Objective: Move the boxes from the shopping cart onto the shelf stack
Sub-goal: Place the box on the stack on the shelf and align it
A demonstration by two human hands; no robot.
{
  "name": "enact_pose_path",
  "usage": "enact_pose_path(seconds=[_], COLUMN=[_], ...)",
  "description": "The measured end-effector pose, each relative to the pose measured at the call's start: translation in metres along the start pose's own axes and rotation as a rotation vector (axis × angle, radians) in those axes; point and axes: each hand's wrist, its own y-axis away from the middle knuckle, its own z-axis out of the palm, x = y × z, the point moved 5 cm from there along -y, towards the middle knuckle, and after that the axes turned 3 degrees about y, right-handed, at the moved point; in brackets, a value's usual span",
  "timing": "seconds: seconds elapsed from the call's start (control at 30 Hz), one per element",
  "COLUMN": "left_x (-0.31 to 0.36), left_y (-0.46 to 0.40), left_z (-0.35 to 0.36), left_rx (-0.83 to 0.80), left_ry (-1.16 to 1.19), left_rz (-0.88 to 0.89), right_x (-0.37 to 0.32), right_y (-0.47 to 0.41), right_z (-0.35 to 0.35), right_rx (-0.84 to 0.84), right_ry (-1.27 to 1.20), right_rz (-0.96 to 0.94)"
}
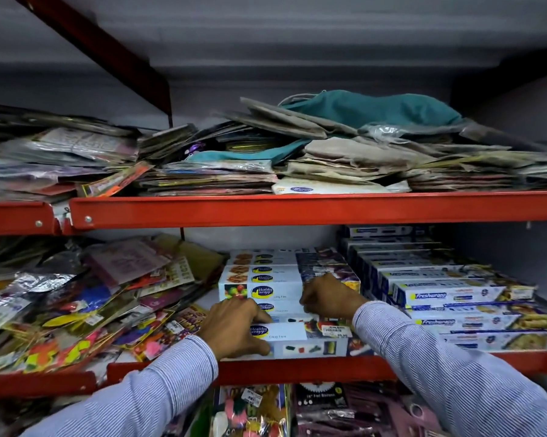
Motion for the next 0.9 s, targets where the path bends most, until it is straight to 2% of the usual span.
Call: enact_pose_path(seconds=[0.13, 0.23, 0.5, 0.6, 0.9], left_x=[-0.003, -0.006, -0.016, -0.018, -0.018], left_y=[-0.020, -0.031, -0.026, -0.021, -0.020], left_z=[0.011, 0.024, 0.046, 0.053, 0.059], left_rx=[0.032, 0.039, 0.152, 0.200, 0.211], left_ry=[-0.001, -0.022, -0.058, 0.000, 0.008], left_rz=[-0.006, 0.014, 0.089, 0.096, 0.112], right_x=[0.007, 0.012, 0.004, -0.001, -0.001], right_y=[0.006, 0.016, 0.047, 0.056, 0.059], right_z=[-0.005, -0.002, 0.019, 0.021, 0.023], right_rx=[-0.073, -0.067, 0.150, 0.246, 0.227], right_ry=[-0.065, -0.103, -0.112, -0.135, -0.140], right_rz=[-0.005, -0.004, -0.055, -0.060, -0.012])
